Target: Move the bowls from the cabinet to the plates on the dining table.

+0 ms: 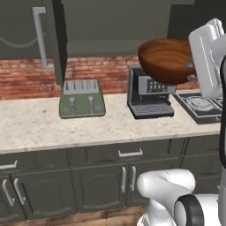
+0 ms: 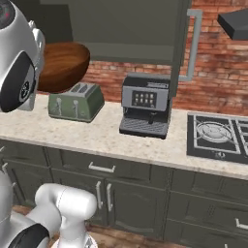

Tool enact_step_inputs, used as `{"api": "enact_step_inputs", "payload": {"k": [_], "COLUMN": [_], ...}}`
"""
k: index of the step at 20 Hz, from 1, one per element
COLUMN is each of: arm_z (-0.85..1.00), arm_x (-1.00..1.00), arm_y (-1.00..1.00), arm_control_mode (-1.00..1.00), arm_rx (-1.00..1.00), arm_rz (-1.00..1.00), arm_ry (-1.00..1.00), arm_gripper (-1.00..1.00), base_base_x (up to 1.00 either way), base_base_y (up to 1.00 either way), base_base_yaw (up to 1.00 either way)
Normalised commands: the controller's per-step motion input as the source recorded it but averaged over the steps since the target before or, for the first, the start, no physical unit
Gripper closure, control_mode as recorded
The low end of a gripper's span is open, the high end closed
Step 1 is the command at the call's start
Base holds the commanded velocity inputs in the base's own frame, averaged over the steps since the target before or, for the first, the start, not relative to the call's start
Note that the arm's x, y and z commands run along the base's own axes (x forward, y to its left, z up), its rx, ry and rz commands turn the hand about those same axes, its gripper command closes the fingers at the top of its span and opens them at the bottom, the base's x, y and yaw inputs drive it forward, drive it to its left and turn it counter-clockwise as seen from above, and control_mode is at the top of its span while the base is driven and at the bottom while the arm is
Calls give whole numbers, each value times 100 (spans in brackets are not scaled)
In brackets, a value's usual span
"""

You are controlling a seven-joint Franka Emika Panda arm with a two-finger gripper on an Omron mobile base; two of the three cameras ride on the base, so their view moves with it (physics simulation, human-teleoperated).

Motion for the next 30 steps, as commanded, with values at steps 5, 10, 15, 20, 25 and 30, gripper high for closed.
{"api": "enact_step_inputs", "payload": {"k": [5, 10, 15, 20, 25, 30], "arm_z": [0, 0, 0, 0, 0, 0], "arm_x": [0, 0, 0, 0, 0, 0], "arm_y": [0, 0, 0, 0, 0, 0], "arm_control_mode": [100, 100, 100, 100, 100, 100], "arm_rx": [0, 0, 0, 0, 0, 0], "arm_rz": [0, 0, 0, 0, 0, 0], "arm_ry": [0, 0, 0, 0, 0, 0], "arm_gripper": [100, 100, 100, 100, 100, 100], "base_base_x": [-53, 0, 0, 0, 0, 0], "base_base_y": [0, 0, 0, 0, 0, 0], "base_base_yaw": [34, 50, 50, 50, 50, 50]}}
